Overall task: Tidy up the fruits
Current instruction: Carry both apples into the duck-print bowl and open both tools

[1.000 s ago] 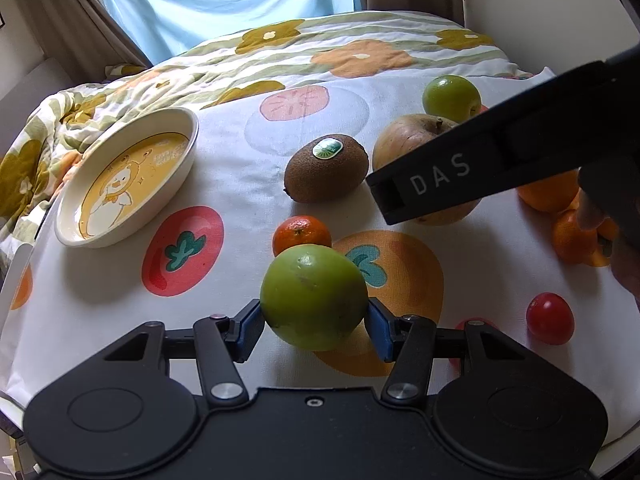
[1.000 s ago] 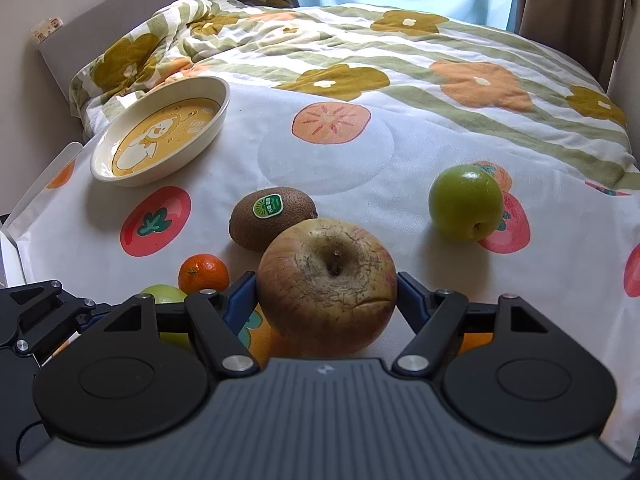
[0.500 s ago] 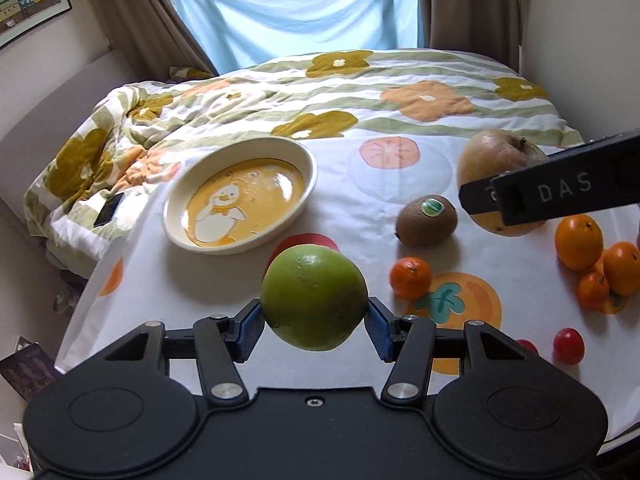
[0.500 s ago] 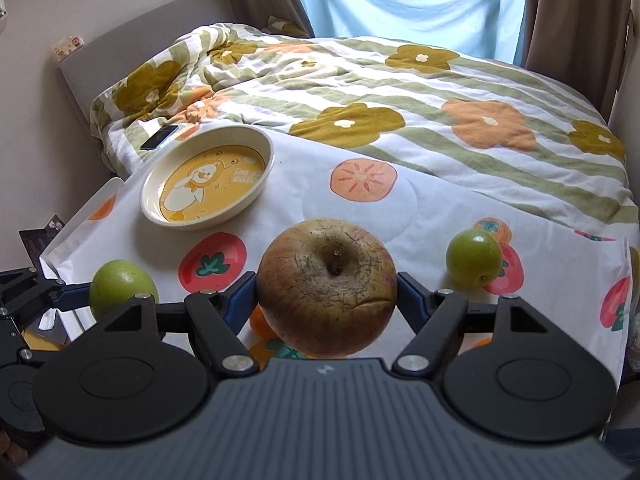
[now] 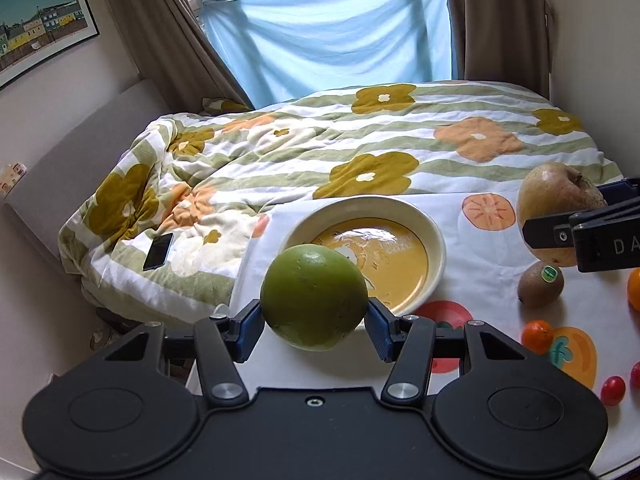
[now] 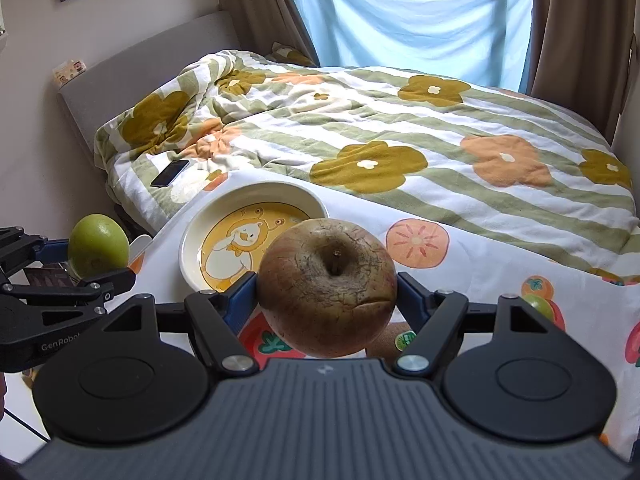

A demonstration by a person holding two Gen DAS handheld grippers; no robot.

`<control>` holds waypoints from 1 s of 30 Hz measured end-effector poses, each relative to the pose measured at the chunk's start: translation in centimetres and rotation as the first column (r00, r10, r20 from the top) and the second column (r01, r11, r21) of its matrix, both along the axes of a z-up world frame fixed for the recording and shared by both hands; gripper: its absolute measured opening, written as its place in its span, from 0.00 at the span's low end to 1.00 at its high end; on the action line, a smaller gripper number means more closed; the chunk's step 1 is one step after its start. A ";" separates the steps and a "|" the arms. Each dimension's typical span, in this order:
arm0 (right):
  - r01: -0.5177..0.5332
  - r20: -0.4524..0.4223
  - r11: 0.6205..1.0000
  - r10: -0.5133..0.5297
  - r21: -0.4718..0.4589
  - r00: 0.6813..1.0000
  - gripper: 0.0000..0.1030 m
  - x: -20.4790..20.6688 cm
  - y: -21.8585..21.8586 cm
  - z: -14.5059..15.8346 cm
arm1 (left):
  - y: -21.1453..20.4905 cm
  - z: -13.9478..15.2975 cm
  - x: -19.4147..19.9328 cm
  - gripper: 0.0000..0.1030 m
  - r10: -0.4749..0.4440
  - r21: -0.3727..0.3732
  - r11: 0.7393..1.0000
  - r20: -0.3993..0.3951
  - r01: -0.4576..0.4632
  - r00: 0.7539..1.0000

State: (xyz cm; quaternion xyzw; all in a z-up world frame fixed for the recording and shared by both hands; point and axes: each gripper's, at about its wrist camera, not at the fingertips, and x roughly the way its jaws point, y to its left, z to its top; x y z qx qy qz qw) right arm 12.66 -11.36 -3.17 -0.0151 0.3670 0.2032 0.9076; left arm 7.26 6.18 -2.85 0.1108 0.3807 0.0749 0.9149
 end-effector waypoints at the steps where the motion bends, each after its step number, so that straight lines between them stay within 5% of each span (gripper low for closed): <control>1: 0.010 0.002 1.000 -0.010 -0.004 1.000 0.86 0.4 0.8 0.0 | 0.6 0.0 0.7 0.57 -0.011 -0.001 1.000 0.000 0.011 1.000; 18: 0.180 -0.023 0.983 -0.182 -0.045 0.983 0.86 9.7 8.9 -3.5 | 5.3 -6.4 14.4 0.57 -0.263 -0.008 0.965 -0.067 0.263 0.962; 30: 0.232 -0.094 0.970 -0.239 -0.077 0.966 0.86 12.9 10.4 -6.7 | 4.8 -11.5 17.4 0.57 -0.397 0.032 0.913 -0.154 0.407 0.905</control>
